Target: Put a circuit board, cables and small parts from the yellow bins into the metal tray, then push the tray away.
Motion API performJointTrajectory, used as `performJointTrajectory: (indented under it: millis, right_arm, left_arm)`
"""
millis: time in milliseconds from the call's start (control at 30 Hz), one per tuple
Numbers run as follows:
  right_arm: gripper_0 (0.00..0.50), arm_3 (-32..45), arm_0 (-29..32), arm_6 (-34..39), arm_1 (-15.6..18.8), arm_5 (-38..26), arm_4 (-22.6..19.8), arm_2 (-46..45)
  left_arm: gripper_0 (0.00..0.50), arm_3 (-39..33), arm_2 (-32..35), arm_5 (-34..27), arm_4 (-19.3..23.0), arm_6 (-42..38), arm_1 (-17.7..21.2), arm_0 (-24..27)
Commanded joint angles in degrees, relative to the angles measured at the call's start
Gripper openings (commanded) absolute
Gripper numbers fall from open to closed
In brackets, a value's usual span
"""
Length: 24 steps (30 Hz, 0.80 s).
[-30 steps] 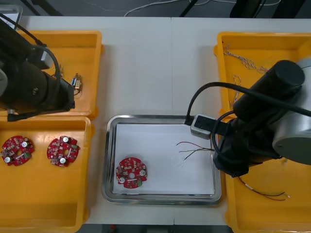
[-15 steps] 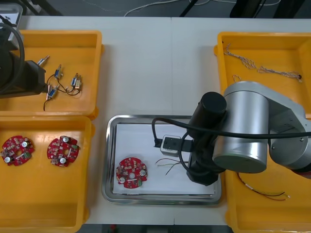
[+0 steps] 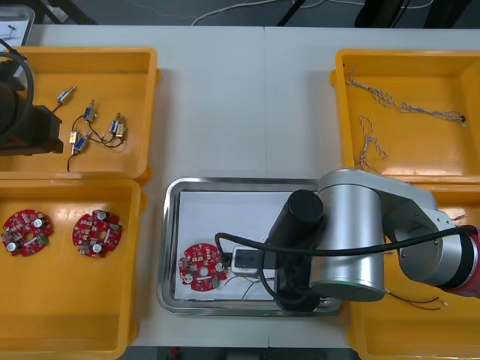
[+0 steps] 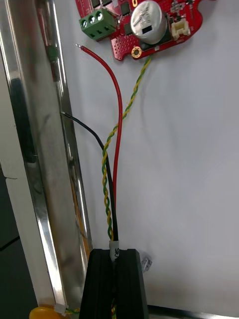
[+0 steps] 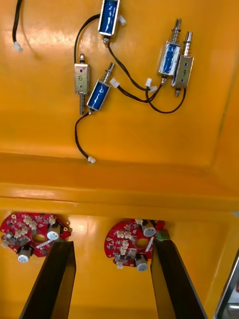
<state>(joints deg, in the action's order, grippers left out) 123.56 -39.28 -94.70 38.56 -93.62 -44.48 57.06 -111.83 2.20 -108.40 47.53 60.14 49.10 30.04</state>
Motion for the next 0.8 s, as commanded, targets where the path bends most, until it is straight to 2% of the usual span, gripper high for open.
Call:
performJointTrajectory:
  millis: [33, 200, 367, 533, 567, 633, 700, 733, 767, 800]
  right_arm:
    - [0.0, -0.6, -1.7, -1.5, 1.8, 2.5, 0.6, 2.3]
    - [0.0, -3.1, -1.7, -2.4, 2.1, 5.3, 1.1, 3.2]
    - [0.0, -5.2, -1.7, -3.5, 2.0, 8.0, 2.5, 4.3]
    - [0.007, -6.2, -1.7, -4.1, 2.1, 8.7, 2.3, 4.4]
    - [0.038, -6.2, -1.7, -4.1, 2.1, 8.7, 2.2, 4.4]
    - [0.142, -6.2, -1.7, -4.3, 2.2, 8.7, 2.2, 4.4]
    - [0.37, -6.2, -1.7, -4.5, 2.2, 9.1, 2.2, 4.3]
    - [0.416, -6.2, -1.7, -4.6, 2.2, 9.2, 2.2, 4.2]
    - [0.492, -6.0, -1.7, -4.7, 2.3, 9.6, 2.0, 4.1]
    - [0.5, -5.9, -1.8, -4.8, 2.3, 9.7, 1.9, 3.9]
  left_arm:
    - [0.444, 1.5, 1.6, 2.7, -2.2, 4.5, -2.4, 2.0]
    - [0.44, 2.2, -0.4, 4.0, -5.7, 5.0, -3.8, 2.6]
    - [0.439, 6.7, -1.3, 5.7, -5.9, 6.0, -4.5, 4.8]
    - [0.438, 11.3, -1.3, 7.6, -8.5, 9.8, -6.1, 6.2]
    - [0.437, 12.6, -1.4, 8.6, -9.1, 11.1, -6.5, 6.5]
    - [0.438, 15.0, -1.8, 10.1, -9.6, 12.8, -7.0, 7.1]
    - [0.439, 18.0, -2.4, 12.2, -11.0, 14.4, -7.5, 7.9]
    - [0.439, 18.5, -2.4, 12.7, -11.3, 14.8, -7.7, 8.0]
    - [0.435, 19.6, -2.5, 13.6, -12.0, 15.6, -8.0, 8.4]
    - [0.439, 20.6, -2.5, 14.2, -12.4, 15.8, -8.2, 8.6]
